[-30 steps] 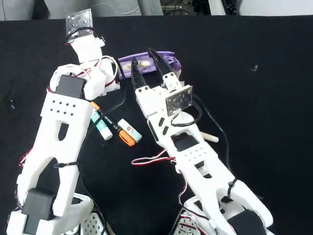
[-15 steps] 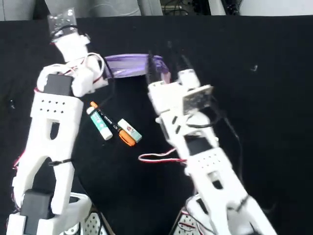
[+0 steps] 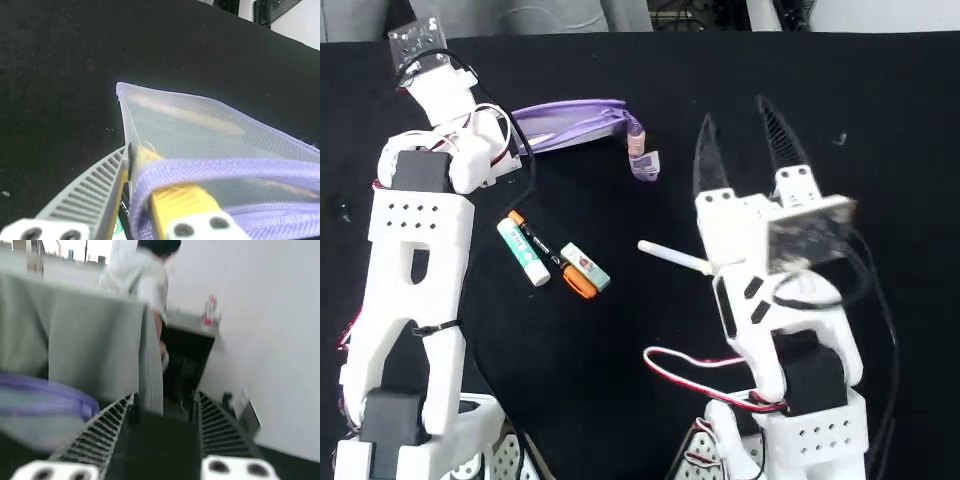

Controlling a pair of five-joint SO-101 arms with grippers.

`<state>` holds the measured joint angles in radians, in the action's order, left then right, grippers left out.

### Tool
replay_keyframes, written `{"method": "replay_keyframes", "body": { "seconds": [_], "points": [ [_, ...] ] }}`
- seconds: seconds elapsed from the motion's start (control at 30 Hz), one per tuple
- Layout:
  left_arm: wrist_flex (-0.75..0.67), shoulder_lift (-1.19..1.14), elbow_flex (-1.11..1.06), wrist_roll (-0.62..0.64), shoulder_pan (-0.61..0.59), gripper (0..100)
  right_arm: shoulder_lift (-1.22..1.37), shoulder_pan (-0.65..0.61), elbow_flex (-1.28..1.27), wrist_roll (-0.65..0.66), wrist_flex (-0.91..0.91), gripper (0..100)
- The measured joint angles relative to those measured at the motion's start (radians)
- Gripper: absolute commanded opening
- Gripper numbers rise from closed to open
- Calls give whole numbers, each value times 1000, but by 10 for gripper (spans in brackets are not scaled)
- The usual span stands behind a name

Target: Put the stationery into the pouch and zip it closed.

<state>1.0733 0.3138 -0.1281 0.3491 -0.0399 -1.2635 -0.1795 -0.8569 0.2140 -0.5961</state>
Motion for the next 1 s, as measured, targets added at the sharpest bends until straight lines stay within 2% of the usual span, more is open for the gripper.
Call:
{"method": "replay_keyframes", "body": {
  "seconds": [0.1,0.2,0.47,0.57,0.8,1.0],
  "points": [
    [0,0,0,0,0,30,-5,0,-40,80,-91,170],
    [0,0,0,0,0,30,32,0,-146,120,-98,170],
    [0,0,0,0,0,30,68,0,-463,143,68,170],
    [0,0,0,0,0,30,69,0,-535,190,87,170],
    [-5,0,0,0,-29,30,149,-40,-591,221,149,169],
    [-44,0,-9,0,-97,30,331,-83,-591,221,201,169]
  ]
}}
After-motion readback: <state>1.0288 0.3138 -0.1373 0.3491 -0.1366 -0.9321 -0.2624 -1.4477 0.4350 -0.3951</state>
